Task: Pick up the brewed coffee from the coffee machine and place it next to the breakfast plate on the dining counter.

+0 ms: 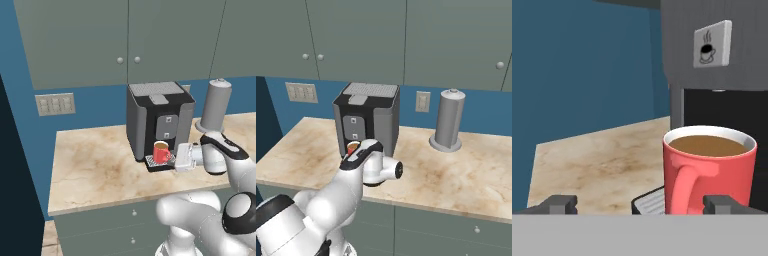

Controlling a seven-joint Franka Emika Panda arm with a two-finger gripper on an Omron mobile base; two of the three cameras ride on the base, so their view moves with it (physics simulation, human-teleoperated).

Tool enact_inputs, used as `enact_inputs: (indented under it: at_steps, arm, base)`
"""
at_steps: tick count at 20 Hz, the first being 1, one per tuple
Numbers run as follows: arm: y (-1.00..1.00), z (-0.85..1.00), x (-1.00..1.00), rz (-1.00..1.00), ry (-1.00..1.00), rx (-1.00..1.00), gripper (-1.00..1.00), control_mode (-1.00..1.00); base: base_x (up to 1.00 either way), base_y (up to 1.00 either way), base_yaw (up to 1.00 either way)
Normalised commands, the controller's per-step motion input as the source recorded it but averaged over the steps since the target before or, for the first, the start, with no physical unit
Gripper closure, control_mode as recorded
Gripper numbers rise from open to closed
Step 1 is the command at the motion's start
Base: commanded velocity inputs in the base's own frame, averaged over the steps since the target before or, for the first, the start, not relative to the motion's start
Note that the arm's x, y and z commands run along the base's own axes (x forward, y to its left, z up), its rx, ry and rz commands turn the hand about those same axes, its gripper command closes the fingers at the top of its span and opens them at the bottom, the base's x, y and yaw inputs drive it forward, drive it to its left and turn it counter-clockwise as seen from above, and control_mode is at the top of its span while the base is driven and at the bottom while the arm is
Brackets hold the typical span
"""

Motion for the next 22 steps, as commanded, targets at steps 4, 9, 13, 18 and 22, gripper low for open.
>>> enact_inputs:
  at_steps: [4,9,13,18,22]
  arm:
    - [0.00,-0.05,0.16,0.00,0.00,0.00,-1.00,-1.00]
    - [0.00,-0.05,0.22,0.00,0.00,0.00,-1.00,-1.00]
    - [0.00,-0.13,0.24,-0.01,0.01,0.00,-1.00,-1.00]
    - [0.00,-0.17,0.19,-0.04,0.02,0.00,-1.00,-1.00]
    - [0.00,-0.01,0.00,-0.02,0.00,0.00,-1.00,-1.00]
  base:
    - [0.00,0.00,0.00]
    - [0.00,0.00,0.00]
    - [0.00,0.00,0.00]
    - [0.00,0.00,0.00]
    - [0.00,0.00,0.00]
